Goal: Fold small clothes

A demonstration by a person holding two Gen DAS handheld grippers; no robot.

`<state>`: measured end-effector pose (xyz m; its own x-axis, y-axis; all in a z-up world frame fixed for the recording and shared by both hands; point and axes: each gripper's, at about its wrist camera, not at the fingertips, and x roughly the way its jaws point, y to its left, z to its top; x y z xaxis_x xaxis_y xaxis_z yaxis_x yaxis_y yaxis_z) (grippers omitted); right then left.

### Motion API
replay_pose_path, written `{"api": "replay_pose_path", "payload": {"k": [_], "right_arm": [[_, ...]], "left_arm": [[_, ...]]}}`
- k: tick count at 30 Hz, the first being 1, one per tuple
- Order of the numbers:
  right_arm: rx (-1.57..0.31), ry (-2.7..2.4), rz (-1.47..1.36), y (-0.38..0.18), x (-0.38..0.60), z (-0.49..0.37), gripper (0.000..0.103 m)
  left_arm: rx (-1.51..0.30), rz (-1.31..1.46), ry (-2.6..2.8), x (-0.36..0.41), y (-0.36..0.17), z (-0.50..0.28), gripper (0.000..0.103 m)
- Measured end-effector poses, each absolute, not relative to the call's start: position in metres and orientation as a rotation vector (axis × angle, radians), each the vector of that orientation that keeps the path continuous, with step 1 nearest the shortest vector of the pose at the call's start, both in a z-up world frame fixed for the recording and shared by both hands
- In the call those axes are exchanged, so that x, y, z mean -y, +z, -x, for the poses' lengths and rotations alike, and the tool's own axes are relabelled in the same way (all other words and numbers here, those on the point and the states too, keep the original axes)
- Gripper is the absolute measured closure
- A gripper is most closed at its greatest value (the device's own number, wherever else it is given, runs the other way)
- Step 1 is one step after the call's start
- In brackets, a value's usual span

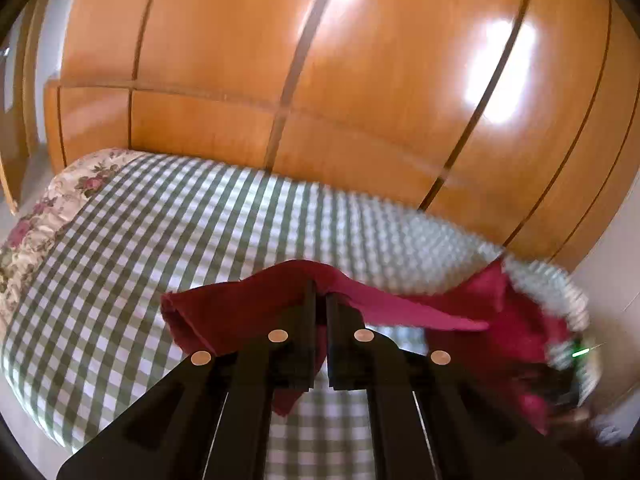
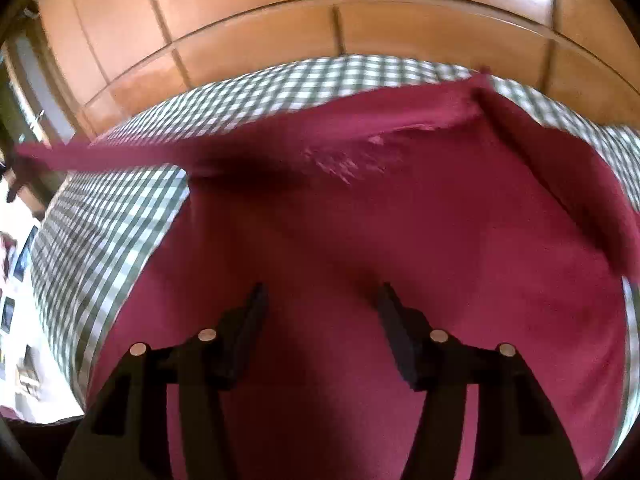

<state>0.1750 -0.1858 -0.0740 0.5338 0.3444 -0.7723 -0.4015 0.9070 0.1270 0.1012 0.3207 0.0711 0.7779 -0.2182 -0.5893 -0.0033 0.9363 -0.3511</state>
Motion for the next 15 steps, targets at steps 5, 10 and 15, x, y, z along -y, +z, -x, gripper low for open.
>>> {"api": "replay_pose_path", "payload": {"k": [5,10,15], "right_arm": [[-0.887,0.485,0.144,-0.073,0.142,-0.226,0.048],[-0.875,0.416,0.131,-0.057,0.112,-0.306,0.049],[-0.828,0.285,0.104,-0.047,0.108,-0.354,0.042]], "left_arm": [[-0.685,0.465,-0.139,-0.337,0.104,-0.113,0.1],[-0.759,0.537,-0.094,-0.351,0.101,-0.157,0.1],[-0.897,0.691,0.014,-0.386,0.065,-0.215,0.1]]}}
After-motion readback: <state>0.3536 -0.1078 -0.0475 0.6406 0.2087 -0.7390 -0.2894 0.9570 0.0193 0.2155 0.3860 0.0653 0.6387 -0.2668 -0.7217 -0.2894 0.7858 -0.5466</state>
